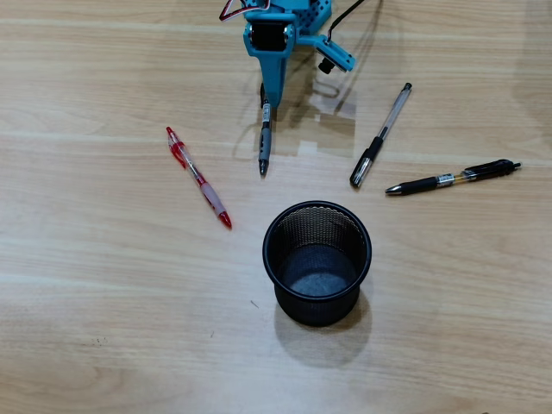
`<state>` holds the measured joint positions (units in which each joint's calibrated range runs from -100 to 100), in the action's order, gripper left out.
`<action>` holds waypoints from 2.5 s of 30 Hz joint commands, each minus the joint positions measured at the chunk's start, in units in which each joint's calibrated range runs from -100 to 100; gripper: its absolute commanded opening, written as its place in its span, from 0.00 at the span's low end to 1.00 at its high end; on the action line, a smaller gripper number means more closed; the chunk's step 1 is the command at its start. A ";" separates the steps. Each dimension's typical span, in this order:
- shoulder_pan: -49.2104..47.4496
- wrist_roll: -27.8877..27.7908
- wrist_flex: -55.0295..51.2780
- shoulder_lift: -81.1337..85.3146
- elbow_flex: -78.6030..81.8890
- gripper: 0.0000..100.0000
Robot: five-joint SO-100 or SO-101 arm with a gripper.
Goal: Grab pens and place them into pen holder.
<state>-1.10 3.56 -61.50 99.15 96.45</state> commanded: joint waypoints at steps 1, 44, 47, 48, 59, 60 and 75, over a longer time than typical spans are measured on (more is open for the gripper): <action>0.14 0.21 0.77 0.26 0.11 0.02; 2.88 0.05 0.77 0.26 0.20 0.02; 3.24 0.15 0.77 0.26 0.20 0.02; 3.24 0.15 0.77 0.26 0.20 0.02; 3.24 0.15 0.77 0.26 0.20 0.02; 3.24 0.15 0.77 0.26 0.20 0.02; 4.71 0.21 0.04 -12.74 -36.36 0.02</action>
<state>1.76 3.56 -61.59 93.46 70.36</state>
